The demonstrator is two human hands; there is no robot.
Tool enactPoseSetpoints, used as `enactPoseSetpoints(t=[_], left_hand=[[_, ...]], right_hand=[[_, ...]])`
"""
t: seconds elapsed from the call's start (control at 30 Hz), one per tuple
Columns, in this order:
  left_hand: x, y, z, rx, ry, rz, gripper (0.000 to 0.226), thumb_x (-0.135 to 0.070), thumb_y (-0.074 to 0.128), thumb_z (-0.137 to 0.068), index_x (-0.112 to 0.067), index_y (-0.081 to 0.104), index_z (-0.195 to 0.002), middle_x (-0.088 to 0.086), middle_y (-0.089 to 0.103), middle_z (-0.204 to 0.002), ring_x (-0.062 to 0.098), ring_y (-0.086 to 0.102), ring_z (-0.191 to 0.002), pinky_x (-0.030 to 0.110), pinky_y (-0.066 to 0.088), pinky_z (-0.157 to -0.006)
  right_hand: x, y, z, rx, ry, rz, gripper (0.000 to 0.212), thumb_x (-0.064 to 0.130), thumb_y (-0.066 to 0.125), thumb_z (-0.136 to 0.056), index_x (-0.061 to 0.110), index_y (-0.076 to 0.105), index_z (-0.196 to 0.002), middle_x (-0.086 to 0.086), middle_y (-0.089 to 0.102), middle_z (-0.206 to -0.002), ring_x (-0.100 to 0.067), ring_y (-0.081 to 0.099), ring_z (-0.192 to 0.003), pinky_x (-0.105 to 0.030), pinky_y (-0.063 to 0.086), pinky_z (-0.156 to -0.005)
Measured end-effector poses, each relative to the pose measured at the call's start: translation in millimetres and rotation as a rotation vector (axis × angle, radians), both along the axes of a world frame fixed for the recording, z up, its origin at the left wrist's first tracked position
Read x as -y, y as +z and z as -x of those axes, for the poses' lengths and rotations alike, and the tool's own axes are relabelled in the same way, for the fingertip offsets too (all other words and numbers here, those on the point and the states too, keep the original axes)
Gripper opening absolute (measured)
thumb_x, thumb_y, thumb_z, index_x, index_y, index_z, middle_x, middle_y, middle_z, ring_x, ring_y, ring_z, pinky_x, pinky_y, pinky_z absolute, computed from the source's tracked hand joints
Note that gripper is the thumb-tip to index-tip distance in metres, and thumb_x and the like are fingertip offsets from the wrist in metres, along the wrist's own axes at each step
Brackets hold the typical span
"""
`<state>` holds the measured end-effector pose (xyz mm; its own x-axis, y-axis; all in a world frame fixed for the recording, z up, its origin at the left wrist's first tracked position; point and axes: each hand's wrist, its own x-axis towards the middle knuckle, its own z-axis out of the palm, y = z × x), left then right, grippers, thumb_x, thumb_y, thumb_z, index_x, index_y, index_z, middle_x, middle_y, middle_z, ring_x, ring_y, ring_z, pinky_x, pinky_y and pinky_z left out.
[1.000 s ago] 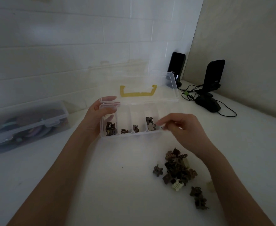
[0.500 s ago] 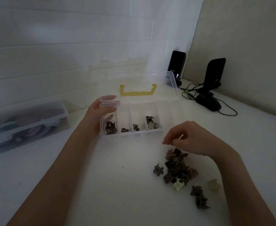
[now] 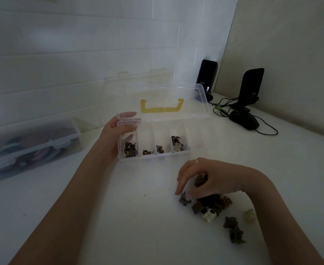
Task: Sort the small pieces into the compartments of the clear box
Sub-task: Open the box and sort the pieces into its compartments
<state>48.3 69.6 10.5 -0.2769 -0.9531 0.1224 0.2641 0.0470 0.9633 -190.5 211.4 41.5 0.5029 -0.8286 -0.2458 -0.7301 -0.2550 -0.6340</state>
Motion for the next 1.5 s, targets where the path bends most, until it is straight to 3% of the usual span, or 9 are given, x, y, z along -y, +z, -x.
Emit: enactPoseSetpoints(t=[0.13, 0.27, 0.37, 0.53, 0.67, 0.97, 1.13, 1.33, 1.5], left_hand=[[0, 0, 0, -0.007, -0.005, -0.005, 0.038, -0.012, 0.068, -0.062, -0.026, 0.068, -0.098, -0.002, 0.068, -0.099, 0.013, 0.06, -0.093, 0.028, 0.045, -0.081], [-1, 1, 0, -0.011, -0.005, 0.0, 0.039, -0.012, 0.068, -0.062, -0.026, 0.067, -0.099, -0.003, 0.068, -0.099, 0.011, 0.06, -0.09, 0.026, 0.045, -0.076], [-4, 1, 1, -0.018, -0.002, -0.006, 0.04, -0.011, 0.068, -0.061, -0.026, 0.067, -0.097, -0.006, 0.069, -0.094, 0.006, 0.061, -0.082, 0.022, 0.046, -0.071], [-7, 1, 1, -0.031, -0.003, 0.004, 0.038, -0.005, 0.071, -0.066, -0.027, 0.068, -0.097, -0.012, 0.072, -0.087, 0.003, 0.062, -0.081, 0.02, 0.047, -0.071], [-10, 1, 3, -0.047, -0.011, -0.001, 0.038, -0.011, 0.07, -0.061, -0.027, 0.068, -0.096, -0.011, 0.071, -0.087, 0.004, 0.063, -0.082, 0.019, 0.047, -0.071], [-12, 1, 9, -0.043, -0.017, -0.003, 0.036, -0.009, 0.071, -0.062, -0.03, 0.07, -0.092, -0.013, 0.072, -0.086, 0.003, 0.062, -0.08, 0.022, 0.045, -0.075], [-12, -2, 13, -0.028, -0.044, 0.003, 0.038, -0.013, 0.071, -0.062, -0.03, 0.069, -0.096, -0.014, 0.072, -0.09, 0.002, 0.063, -0.084, 0.024, 0.045, -0.079], [-9, -3, 17, -0.026, -0.052, -0.004, 0.038, -0.011, 0.072, -0.064, -0.03, 0.069, -0.097, -0.013, 0.073, -0.091, 0.003, 0.062, -0.085, 0.026, 0.043, -0.08], [-8, -4, 18, -0.029, -0.039, -0.013, 0.037, -0.008, 0.072, -0.066, -0.029, 0.069, -0.096, -0.013, 0.073, -0.09, 0.003, 0.062, -0.083, 0.027, 0.042, -0.08]], right_hand=[[3, -4, -1, 0.033, -0.046, 0.019, 0.007, 0.03, 0.07, -0.081, 0.033, 0.072, -0.087, 0.015, 0.064, -0.098, -0.003, 0.06, -0.091, -0.024, 0.049, -0.086], [5, -6, 1, 0.21, -0.122, 0.054, 0.008, 0.019, 0.063, -0.087, 0.015, 0.07, -0.088, 0.006, 0.073, -0.086, -0.002, 0.067, -0.077, -0.013, 0.048, -0.071], [6, -5, 4, 0.427, -0.19, 0.041, 0.006, 0.013, 0.062, -0.088, 0.008, 0.066, -0.088, -0.005, 0.075, -0.086, -0.015, 0.069, -0.075, -0.021, 0.052, -0.071], [8, -4, 6, 0.591, -0.323, 0.249, 0.009, 0.007, 0.059, -0.089, 0.012, 0.066, -0.09, -0.007, 0.074, -0.082, -0.017, 0.064, -0.064, -0.023, 0.05, -0.058], [11, -10, 7, 0.696, -0.453, 0.373, 0.01, 0.005, 0.062, -0.088, 0.013, 0.067, -0.092, -0.013, 0.071, -0.081, -0.017, 0.061, -0.061, -0.026, 0.051, -0.057], [14, -17, 4, 0.657, -0.585, 0.541, 0.019, 0.008, 0.071, -0.08, 0.026, 0.068, -0.088, 0.012, 0.066, -0.078, -0.004, 0.055, -0.058, -0.024, 0.046, -0.043], [15, -16, 3, 0.642, -0.586, 0.617, 0.021, 0.0, 0.073, -0.076, 0.015, 0.065, -0.087, 0.01, 0.065, -0.083, 0.002, 0.056, -0.064, -0.012, 0.044, -0.057], [15, -19, 6, 0.599, -0.663, 0.632, 0.02, 0.01, 0.074, -0.077, 0.025, 0.067, -0.088, 0.012, 0.067, -0.086, -0.007, 0.053, -0.054, -0.023, 0.051, -0.053], [16, -19, 5, 0.552, -0.657, 0.663, 0.023, 0.014, 0.069, -0.083, 0.033, 0.067, -0.095, 0.017, 0.069, -0.093, -0.019, 0.058, -0.054, -0.011, 0.041, -0.042]])
